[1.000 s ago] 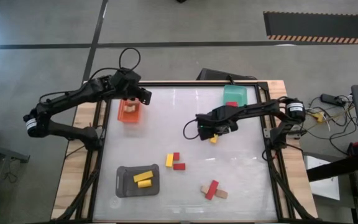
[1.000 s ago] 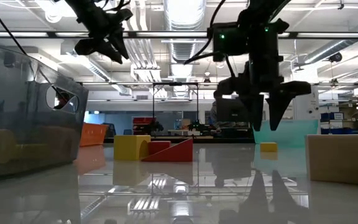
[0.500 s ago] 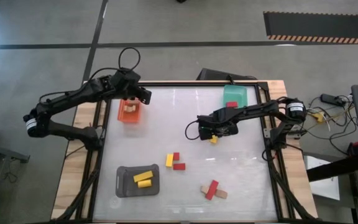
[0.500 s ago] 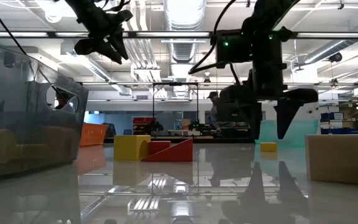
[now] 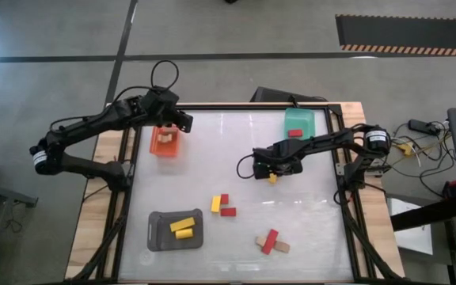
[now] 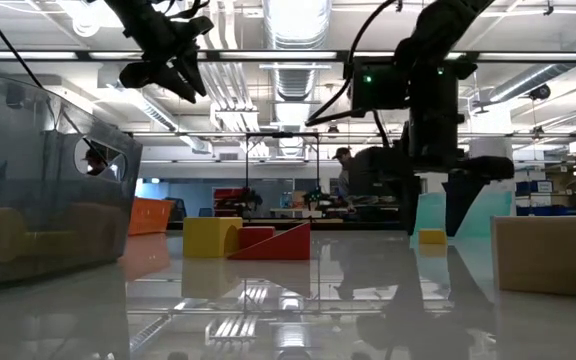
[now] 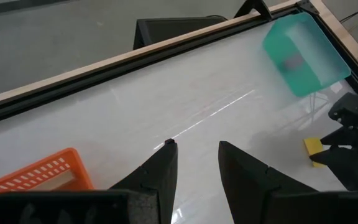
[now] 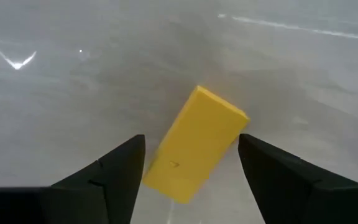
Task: Sort & place blocks by color
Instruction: Put the yellow block into the black bin
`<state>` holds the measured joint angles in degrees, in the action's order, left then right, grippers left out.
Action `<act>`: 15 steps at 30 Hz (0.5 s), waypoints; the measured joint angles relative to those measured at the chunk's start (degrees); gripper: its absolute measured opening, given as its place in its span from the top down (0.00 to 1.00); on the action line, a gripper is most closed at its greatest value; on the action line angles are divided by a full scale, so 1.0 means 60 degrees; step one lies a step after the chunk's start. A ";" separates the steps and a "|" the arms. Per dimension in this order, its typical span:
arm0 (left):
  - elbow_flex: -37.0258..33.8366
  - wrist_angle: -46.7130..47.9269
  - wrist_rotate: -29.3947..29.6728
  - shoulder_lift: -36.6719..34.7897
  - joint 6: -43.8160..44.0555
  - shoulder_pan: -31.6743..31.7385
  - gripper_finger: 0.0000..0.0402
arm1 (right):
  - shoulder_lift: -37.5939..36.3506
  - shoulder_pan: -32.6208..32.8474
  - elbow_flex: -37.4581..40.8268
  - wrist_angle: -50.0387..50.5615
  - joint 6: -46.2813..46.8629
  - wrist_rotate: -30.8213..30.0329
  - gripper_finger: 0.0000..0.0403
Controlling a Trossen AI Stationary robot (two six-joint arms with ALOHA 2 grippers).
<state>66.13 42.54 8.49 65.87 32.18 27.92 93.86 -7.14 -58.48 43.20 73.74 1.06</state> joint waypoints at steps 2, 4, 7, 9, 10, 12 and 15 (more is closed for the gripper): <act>0.0000 0.0000 0.0000 0.0000 0.0000 0.0000 0.75 | 0.0000 0.0017 0.0200 -0.0283 0.0053 0.0146 0.40; 0.0000 0.0000 0.0000 0.0000 0.0000 0.0000 0.75 | -0.0018 0.0074 0.0280 -0.0336 0.0114 0.0174 0.43; 0.0000 0.0000 0.0000 0.0000 0.0000 0.0000 0.75 | -0.0018 0.0138 0.0317 -0.0320 0.0105 0.0184 0.50; 0.0000 -0.0004 0.0000 0.0000 0.0000 0.0000 0.75 | -0.0018 0.0176 0.0321 -0.0279 0.0101 0.0172 0.57; 0.0000 -0.0004 0.0000 0.0000 0.0000 0.0000 0.75 | -0.0018 0.0183 0.0325 -0.0270 0.0096 0.0189 0.60; 0.0000 -0.0007 0.0000 0.0000 0.0000 0.0000 0.75 | -0.0018 0.0186 0.0318 -0.0280 0.0002 0.0299 0.67; 0.0000 -0.0007 0.0000 0.0000 0.0000 0.0000 0.75 | -0.0018 0.0193 0.0275 -0.0338 -0.0161 0.0478 0.71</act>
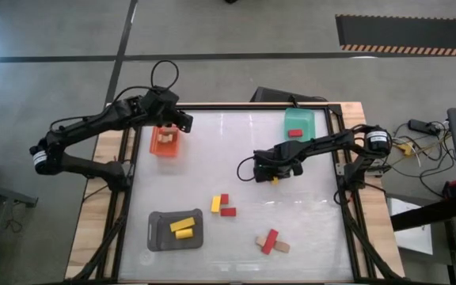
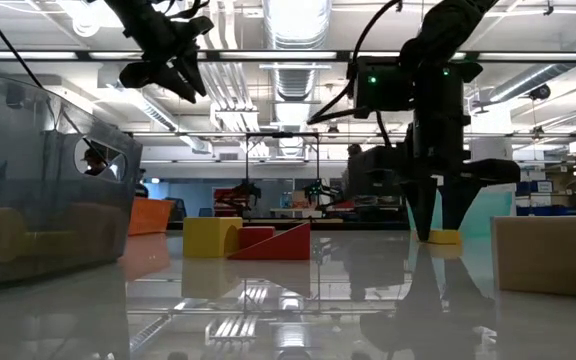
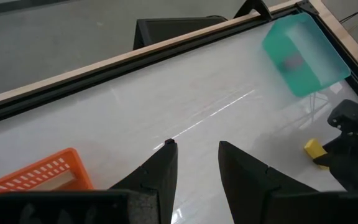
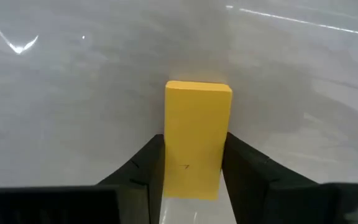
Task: Sort & place blocks by color
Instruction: Put the yellow block into the black bin
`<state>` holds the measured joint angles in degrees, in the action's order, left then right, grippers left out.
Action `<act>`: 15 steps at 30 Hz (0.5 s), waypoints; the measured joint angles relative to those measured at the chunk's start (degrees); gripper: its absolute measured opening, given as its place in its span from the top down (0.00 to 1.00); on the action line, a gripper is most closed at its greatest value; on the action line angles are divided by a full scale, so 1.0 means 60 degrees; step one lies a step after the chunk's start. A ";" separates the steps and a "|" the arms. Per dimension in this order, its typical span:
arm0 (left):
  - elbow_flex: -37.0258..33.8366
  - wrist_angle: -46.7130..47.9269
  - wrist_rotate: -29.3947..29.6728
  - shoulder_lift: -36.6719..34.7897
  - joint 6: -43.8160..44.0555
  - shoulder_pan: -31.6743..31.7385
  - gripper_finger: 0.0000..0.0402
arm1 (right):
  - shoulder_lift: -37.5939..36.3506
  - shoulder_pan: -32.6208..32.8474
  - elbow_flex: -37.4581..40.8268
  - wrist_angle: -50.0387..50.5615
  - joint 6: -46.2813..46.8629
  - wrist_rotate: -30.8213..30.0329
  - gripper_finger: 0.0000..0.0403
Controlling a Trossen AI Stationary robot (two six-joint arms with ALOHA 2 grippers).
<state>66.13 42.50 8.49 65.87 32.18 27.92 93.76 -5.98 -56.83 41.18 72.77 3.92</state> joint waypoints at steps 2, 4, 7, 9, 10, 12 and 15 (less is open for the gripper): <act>0.0000 -0.0004 0.0000 0.0000 0.0011 0.0004 0.75 | -0.0015 -0.0004 -0.0011 -0.0025 -0.0104 0.0123 0.71; 0.0000 -0.0004 0.0000 0.0000 0.0015 -0.0006 0.75 | -0.0065 0.0000 -0.0032 -0.0075 -0.0255 0.0219 0.71; 0.0000 -0.0004 -0.0003 -0.0018 0.0018 -0.0093 0.75 | -0.0250 0.0007 -0.0091 -0.0072 -0.0622 0.0246 0.71; 0.0000 -0.0007 -0.0021 -0.0042 0.0018 -0.0171 0.75 | -0.0423 0.0004 -0.0134 -0.0340 -0.1142 0.0264 0.71; 0.0000 -0.0008 -0.0076 -0.0047 0.0017 -0.0213 0.75 | -0.0502 -0.0002 -0.0148 -0.0539 -0.1337 0.0374 0.70; 0.0000 -0.0009 -0.0108 -0.0051 0.0016 -0.0307 0.75 | -0.0704 -0.0005 -0.0148 -0.1085 -0.1860 0.0679 0.70; 0.0024 -0.0007 -0.0250 -0.0062 -0.0097 -0.0485 0.75 | -0.1051 -0.0004 -0.0148 -0.2365 -0.2660 0.1370 0.70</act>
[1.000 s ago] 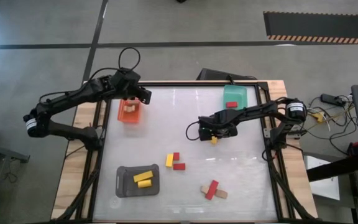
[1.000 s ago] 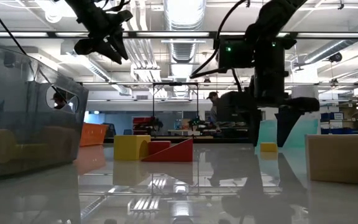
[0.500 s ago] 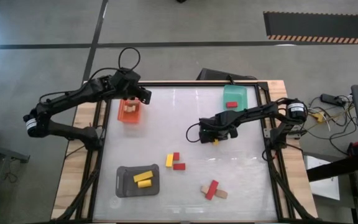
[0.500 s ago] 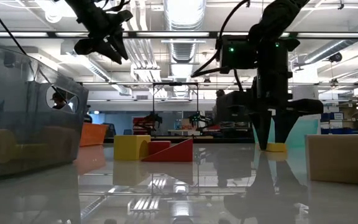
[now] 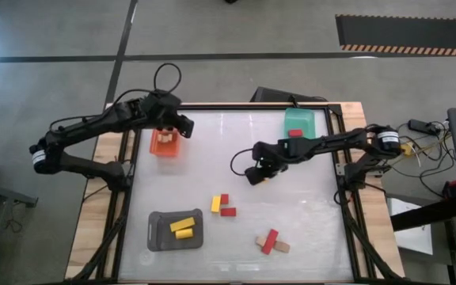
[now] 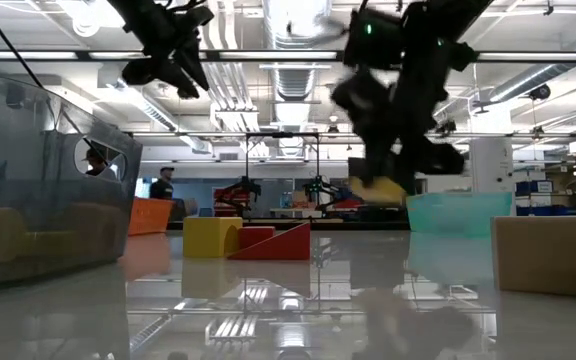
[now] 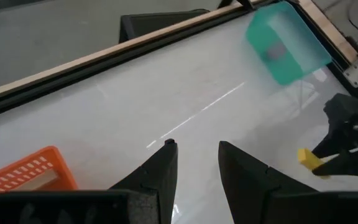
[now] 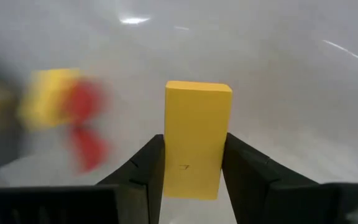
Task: Sort & place blocks by color
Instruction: Put the yellow block into the black bin
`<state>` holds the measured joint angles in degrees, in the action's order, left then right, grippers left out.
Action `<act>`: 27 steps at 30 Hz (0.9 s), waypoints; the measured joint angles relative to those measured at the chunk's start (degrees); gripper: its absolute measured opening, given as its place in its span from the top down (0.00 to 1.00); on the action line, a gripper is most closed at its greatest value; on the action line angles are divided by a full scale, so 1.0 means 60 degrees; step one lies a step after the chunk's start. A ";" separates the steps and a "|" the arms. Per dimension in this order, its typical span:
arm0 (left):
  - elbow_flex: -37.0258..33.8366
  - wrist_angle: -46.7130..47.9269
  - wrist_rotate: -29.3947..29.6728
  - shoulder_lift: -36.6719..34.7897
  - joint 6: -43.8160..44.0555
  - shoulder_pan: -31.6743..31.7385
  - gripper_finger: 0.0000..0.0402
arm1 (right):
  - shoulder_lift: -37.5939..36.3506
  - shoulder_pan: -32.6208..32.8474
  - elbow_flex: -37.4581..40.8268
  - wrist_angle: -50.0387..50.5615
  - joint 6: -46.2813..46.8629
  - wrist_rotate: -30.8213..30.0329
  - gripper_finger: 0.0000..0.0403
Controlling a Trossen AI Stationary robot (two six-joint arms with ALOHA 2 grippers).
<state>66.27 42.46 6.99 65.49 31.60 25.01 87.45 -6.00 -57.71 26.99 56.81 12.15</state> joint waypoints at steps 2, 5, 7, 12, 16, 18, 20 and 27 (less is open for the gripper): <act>0.0043 -0.0098 -0.0152 -0.0004 -0.0132 -0.0125 0.75 | -0.0200 0.0018 0.0000 -0.1067 -0.0450 0.0557 0.70; 0.0055 -0.0519 -0.0465 -0.0083 -0.0214 -0.0346 0.75 | -0.0487 0.0055 0.0000 -0.2643 -0.1167 0.1434 0.70; 0.0052 -0.0994 -0.0923 -0.0176 -0.0516 -0.0509 0.75 | -0.0718 0.0084 -0.0004 -0.3586 -0.1432 0.1642 0.70; 0.0034 -0.2310 -0.2465 -0.0301 -0.1364 -0.0965 0.75 | -0.1094 0.0080 -0.0007 -0.5294 -0.1583 0.2261 0.70; 0.0038 -0.3622 -0.3818 -0.0324 -0.2055 -0.1353 0.75 | -0.1251 0.0080 -0.0007 -0.6238 -0.1545 0.2661 0.70; 0.0019 -0.4328 -0.4508 -0.0325 -0.2293 -0.1519 0.75 | -0.1255 0.0080 -0.0007 -0.6538 -0.1383 0.2974 0.70; 0.0019 -0.4897 -0.5157 -0.0318 -0.2687 -0.1709 0.75 | -0.1251 0.0080 -0.0007 -0.6831 -0.1210 0.3324 0.70; 0.0008 -0.5814 -0.5715 -0.0306 -0.5168 -0.2594 0.75 | -0.1244 0.0080 -0.0007 -0.8081 -0.0884 0.4436 0.70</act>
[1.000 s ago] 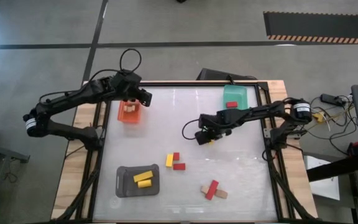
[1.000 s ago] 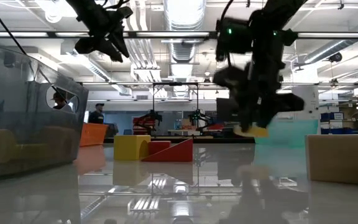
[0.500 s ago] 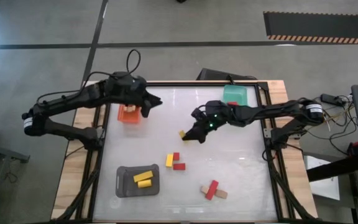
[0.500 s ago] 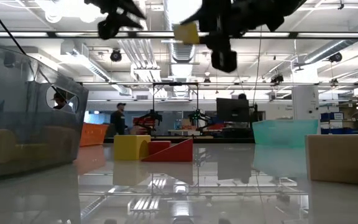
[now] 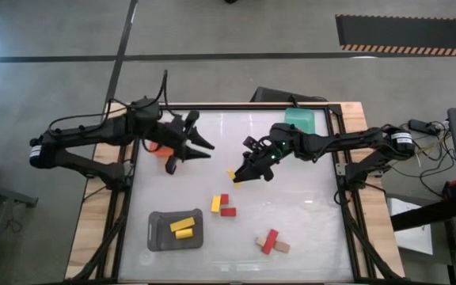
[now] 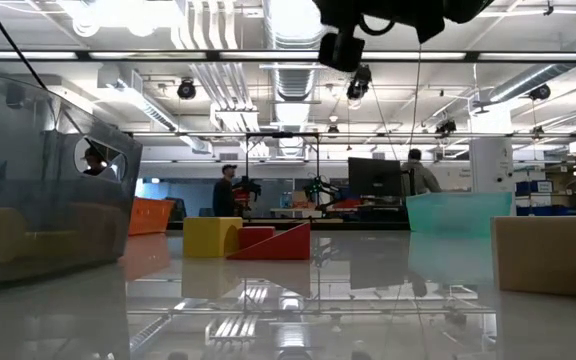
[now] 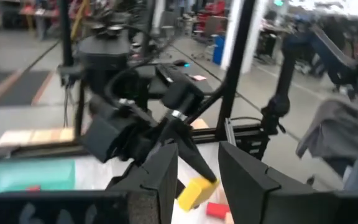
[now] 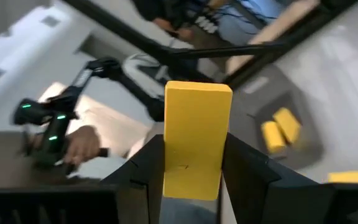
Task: Sort & place blocks by color
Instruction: Put the yellow block into the black bin
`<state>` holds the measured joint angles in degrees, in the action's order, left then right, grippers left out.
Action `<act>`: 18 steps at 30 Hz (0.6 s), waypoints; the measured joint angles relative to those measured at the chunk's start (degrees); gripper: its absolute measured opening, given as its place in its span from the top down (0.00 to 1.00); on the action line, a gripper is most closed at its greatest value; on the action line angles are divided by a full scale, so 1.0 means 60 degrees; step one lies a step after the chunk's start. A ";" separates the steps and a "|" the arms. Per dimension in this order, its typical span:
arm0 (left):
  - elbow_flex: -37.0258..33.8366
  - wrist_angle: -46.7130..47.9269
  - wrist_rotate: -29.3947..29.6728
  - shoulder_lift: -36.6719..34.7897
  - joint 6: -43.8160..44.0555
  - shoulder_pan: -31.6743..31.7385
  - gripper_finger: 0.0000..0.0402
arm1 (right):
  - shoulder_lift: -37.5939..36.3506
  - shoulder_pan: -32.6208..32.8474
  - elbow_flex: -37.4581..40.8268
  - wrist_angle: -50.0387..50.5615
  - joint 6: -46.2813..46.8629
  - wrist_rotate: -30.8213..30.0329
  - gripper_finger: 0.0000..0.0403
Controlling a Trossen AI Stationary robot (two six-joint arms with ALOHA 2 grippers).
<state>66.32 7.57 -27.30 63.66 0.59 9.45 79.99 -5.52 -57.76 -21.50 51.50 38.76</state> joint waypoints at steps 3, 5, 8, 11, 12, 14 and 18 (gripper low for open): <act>-0.0007 0.0004 0.0059 0.0038 -0.0207 -0.0233 0.75 | 0.0000 0.0000 0.0000 -0.0555 0.0256 0.0172 0.70; 0.0000 0.0017 0.0080 0.0143 -0.0158 -0.0307 0.75 | 0.0000 0.0000 0.0000 -0.0921 0.0468 0.0309 0.70; -0.0004 0.0018 0.0146 0.0415 -0.0119 -0.0376 0.75 | 0.0000 0.0000 0.0000 -0.1216 0.0551 0.0369 0.70; 0.0007 -0.0015 0.0155 0.0824 0.0100 -0.0420 0.75 | 0.0000 0.0001 0.0000 -0.1257 0.0673 0.0371 0.70; 0.0007 -0.0051 0.0155 0.0961 0.0104 -0.0467 0.75 | 0.0000 0.0004 0.0000 -0.1261 0.0676 0.0371 0.70; 0.0004 -0.0374 0.0145 0.1186 0.0121 -0.0537 0.75 | 0.0000 0.0004 0.0000 -0.1261 0.0674 0.0371 0.70; 0.0047 -0.0795 0.0100 0.1465 0.0118 -0.0659 0.75 | 0.0000 0.0004 0.0000 -0.1261 0.0678 0.0398 0.70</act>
<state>66.61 2.81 -26.70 72.45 1.30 5.50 79.99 -5.50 -57.76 -29.06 55.57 41.15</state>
